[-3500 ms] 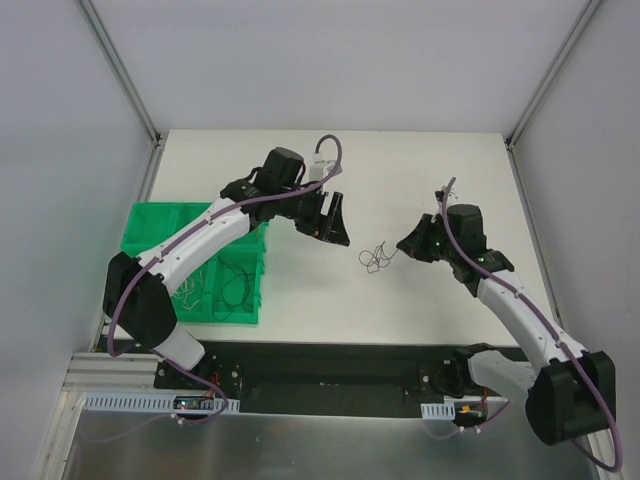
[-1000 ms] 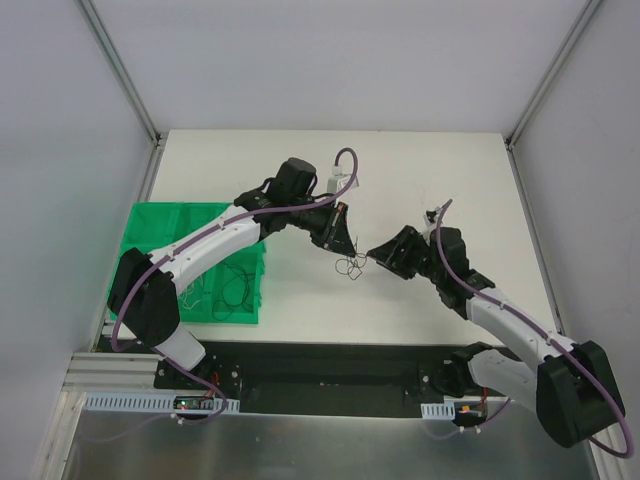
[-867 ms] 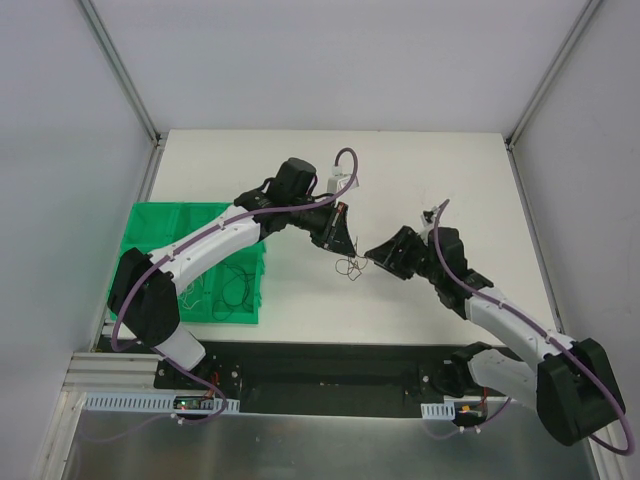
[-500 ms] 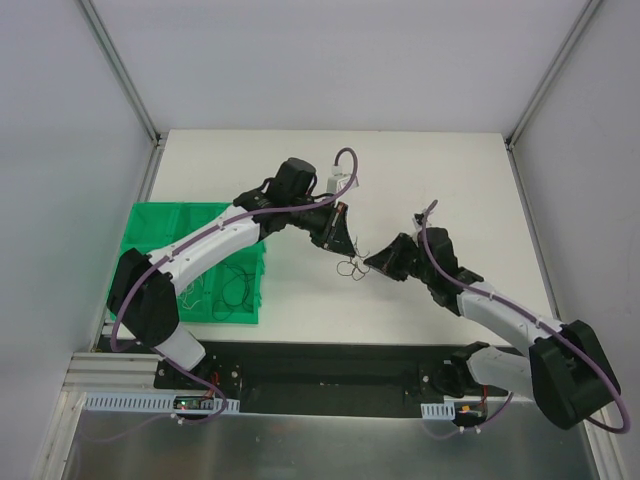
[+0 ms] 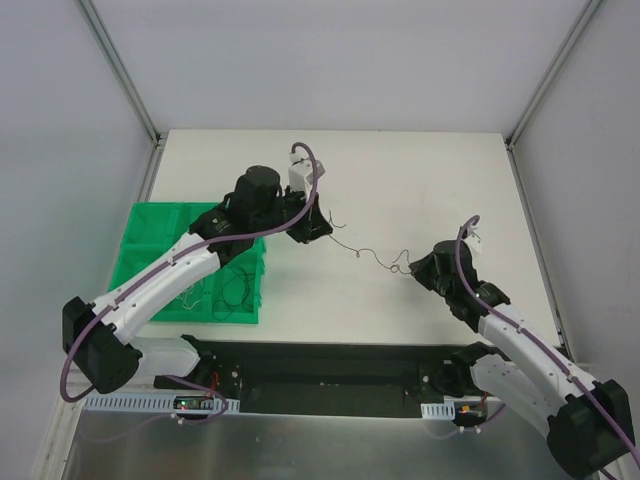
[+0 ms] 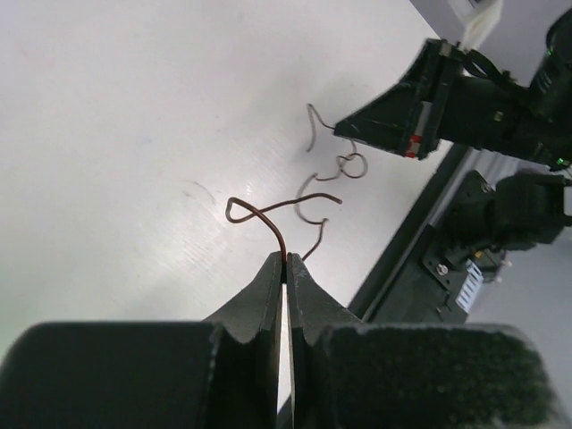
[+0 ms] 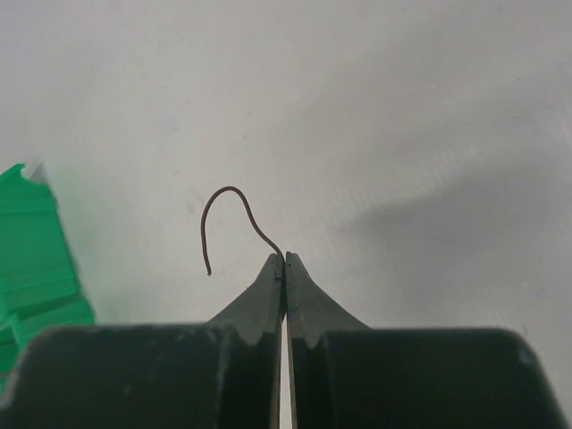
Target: Untangle the cables
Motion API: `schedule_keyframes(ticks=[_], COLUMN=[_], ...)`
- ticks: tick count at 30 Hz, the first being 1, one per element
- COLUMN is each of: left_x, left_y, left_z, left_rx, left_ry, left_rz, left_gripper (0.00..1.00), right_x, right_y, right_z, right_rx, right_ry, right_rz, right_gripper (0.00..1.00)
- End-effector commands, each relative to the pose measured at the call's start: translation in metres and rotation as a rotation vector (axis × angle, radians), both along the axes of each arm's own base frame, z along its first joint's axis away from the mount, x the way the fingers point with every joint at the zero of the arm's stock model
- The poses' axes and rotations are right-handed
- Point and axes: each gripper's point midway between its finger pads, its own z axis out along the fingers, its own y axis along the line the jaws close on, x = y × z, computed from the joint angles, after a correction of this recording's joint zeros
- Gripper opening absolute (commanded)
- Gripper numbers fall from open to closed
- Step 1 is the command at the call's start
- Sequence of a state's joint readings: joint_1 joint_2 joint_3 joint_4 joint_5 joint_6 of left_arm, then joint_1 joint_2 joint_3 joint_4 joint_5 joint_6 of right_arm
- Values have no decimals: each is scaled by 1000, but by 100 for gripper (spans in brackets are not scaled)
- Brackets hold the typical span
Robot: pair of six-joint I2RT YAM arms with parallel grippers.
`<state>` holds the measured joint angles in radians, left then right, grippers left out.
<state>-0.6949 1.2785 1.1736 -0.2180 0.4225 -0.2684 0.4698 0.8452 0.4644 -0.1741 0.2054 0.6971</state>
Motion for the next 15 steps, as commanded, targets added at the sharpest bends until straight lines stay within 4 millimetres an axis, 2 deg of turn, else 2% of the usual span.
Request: schedule_keyframes(ticks=[1, 9, 15], left_x=[26, 48, 52], left_y=[23, 78, 108], left_z=[13, 24, 36], left_rx=[15, 58, 33], left_ry=[-155, -267, -322], left_rz=[186, 498, 651], left_gripper=[0, 0, 0], right_x=[-12, -26, -33], right_y=[-46, -88, -104], right_z=[-19, -19, -12], right_rx=[-116, -183, -135], right_ry=[70, 65, -42], right_rz=[-186, -324, -404], right_gripper=[0, 1, 0])
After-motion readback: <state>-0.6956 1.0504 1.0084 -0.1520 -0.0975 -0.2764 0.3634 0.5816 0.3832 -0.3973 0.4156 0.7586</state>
